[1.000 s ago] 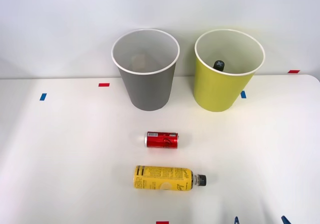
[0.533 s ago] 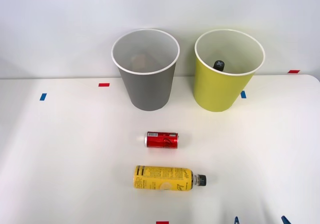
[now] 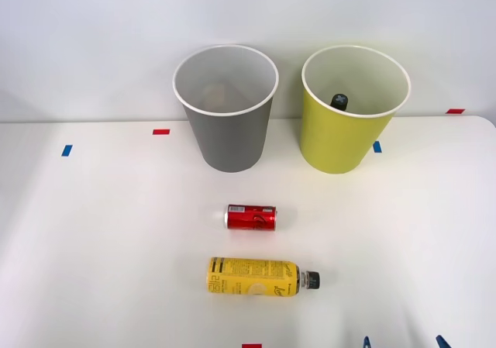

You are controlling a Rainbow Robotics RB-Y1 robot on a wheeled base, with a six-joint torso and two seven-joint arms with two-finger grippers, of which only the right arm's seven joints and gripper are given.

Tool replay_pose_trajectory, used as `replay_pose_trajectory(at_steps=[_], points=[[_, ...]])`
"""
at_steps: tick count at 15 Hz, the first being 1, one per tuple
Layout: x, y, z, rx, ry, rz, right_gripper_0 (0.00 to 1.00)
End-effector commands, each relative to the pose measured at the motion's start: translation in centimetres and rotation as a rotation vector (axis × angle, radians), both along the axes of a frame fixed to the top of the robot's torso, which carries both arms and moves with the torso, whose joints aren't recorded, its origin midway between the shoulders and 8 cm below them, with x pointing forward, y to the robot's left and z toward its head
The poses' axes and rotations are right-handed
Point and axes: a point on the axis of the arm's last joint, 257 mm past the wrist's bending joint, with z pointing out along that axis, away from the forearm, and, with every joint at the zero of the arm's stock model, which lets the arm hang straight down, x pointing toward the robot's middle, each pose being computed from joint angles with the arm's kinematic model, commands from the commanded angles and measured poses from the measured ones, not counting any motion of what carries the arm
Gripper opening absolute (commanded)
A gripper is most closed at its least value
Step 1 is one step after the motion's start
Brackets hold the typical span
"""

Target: Put cans in the gray bin, plastic bottles in the light green bin

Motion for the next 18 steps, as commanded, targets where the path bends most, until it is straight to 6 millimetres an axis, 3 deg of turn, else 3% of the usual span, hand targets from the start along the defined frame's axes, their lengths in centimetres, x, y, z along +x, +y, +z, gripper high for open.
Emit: replay_pose_trajectory(at_steps=[1, 18], points=[[0.00, 0.00, 0.00, 0.000, 0.000, 0.000, 1.00], [0.00, 0.00, 0.00, 0.000, 0.000, 0.000, 1.00]])
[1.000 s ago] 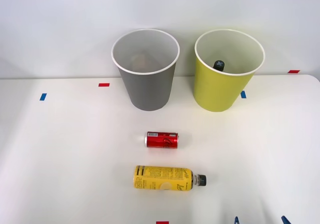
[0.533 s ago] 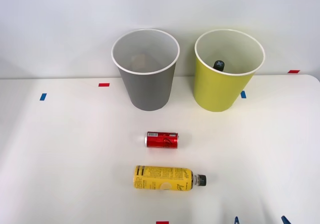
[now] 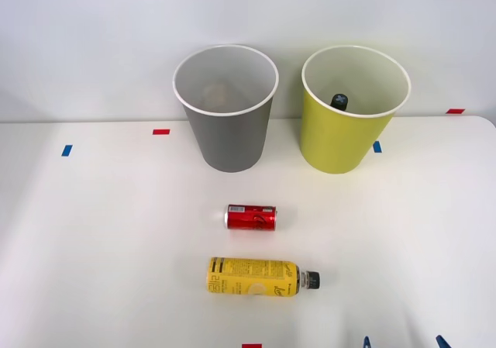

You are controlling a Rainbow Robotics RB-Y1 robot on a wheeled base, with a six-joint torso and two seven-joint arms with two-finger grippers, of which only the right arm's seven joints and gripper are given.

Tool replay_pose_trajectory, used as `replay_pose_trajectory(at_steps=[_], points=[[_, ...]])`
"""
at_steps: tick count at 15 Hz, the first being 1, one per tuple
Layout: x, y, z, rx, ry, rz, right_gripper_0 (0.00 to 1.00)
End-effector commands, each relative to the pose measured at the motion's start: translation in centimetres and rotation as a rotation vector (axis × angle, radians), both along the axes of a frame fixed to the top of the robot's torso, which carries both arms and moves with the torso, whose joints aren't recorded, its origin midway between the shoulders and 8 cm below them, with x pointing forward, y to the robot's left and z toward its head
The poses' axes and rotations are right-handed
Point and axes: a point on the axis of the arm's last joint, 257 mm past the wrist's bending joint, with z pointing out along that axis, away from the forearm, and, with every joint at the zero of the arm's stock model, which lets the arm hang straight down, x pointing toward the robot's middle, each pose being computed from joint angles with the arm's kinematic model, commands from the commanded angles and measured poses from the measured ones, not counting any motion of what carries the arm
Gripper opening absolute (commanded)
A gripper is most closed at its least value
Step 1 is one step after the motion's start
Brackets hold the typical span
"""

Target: Put cans in the gray bin, plastic bottles in the light green bin

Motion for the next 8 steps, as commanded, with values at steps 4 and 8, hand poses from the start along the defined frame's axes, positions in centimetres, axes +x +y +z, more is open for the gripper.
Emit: replay_pose_trajectory(at_steps=[4, 8], points=[[0.00, 0.00, 0.00, 0.000, 0.000, 0.000, 1.00], [0.00, 0.00, 0.00, 0.000, 0.000, 0.000, 1.00]])
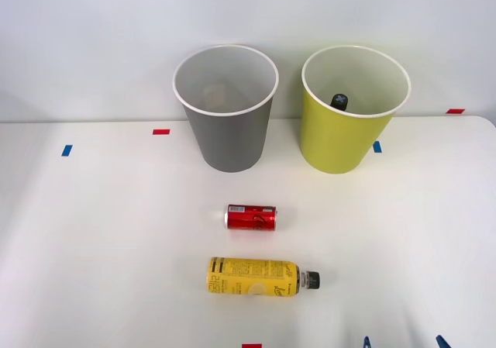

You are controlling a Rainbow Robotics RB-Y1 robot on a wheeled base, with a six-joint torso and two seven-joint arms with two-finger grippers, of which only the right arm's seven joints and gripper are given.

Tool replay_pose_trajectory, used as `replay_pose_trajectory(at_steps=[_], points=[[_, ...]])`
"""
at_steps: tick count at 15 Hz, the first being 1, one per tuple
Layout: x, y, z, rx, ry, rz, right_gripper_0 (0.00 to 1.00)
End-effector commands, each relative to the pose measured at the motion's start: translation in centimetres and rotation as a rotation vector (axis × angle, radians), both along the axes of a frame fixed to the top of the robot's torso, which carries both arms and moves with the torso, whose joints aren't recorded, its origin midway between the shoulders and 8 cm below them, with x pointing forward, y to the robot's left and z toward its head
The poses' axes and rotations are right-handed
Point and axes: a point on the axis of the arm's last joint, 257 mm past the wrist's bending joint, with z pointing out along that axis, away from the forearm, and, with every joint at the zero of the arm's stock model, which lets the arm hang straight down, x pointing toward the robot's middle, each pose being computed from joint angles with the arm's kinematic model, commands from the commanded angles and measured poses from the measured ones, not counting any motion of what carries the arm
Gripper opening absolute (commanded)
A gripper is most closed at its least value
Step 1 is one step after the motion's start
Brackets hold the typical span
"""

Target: Put cans in the gray bin, plastic bottles in the light green bin

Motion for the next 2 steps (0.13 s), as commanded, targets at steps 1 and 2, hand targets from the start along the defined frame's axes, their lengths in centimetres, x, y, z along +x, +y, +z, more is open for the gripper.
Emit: replay_pose_trajectory(at_steps=[1, 2], points=[[0.00, 0.00, 0.00, 0.000, 0.000, 0.000, 1.00], [0.00, 0.00, 0.00, 0.000, 0.000, 0.000, 1.00]])
